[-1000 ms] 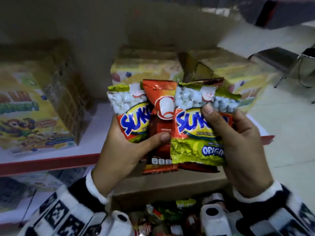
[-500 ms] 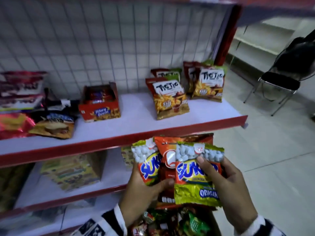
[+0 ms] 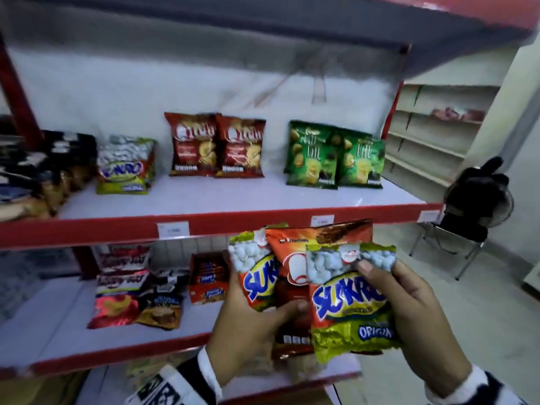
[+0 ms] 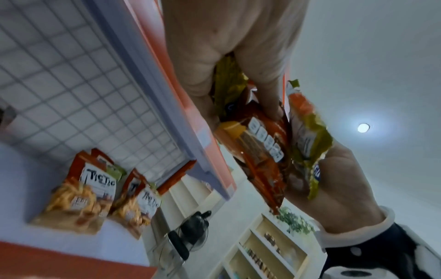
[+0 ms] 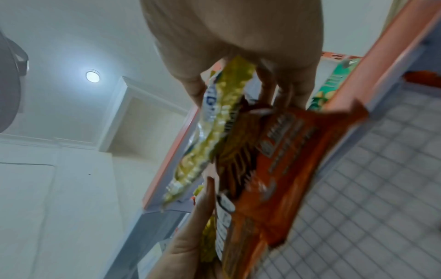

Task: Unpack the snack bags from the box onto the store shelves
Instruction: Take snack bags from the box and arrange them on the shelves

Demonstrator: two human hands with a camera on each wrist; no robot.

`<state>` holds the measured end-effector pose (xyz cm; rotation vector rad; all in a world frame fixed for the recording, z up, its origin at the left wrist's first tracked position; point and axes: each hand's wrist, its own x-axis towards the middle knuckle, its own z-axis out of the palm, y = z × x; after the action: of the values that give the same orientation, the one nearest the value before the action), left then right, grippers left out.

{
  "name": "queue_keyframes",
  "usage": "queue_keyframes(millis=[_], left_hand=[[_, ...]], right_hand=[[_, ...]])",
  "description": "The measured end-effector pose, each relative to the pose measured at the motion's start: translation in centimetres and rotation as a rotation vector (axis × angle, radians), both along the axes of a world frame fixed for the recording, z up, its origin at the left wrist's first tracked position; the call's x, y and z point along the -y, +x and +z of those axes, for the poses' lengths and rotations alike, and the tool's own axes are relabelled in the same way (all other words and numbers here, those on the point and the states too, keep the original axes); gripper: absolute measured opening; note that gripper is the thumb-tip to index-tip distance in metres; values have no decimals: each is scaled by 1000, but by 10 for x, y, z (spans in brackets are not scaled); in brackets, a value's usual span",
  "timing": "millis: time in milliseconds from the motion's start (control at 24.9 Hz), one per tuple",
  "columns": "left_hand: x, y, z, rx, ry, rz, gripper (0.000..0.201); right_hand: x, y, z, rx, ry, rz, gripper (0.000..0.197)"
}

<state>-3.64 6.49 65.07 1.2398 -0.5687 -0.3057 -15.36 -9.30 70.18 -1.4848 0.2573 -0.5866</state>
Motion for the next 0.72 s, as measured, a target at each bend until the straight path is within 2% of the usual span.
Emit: queue_keyframes(millis=[80,201,282,362,483,724], left_hand=[[-21,12,24,87,-39,108,61],[-66,39,52,174,-102,243,68],[-97,58,61,231,-85,348,76],[-135,76,66,249,-69,466,83],[-185,97,65,250,-31,559,81],[-257,124,58,225,-20,664,72]], right_hand=[[-14,15,32,49,-67,61,26],[-29,50,82,144,-160,88,20],[-31,86,110,167,-196,18,7],[-35,138,129,150,-288,-94,19],[-53,219,135,73,-535,-170,26],[-124,335,111,-188,-786,63,38]])
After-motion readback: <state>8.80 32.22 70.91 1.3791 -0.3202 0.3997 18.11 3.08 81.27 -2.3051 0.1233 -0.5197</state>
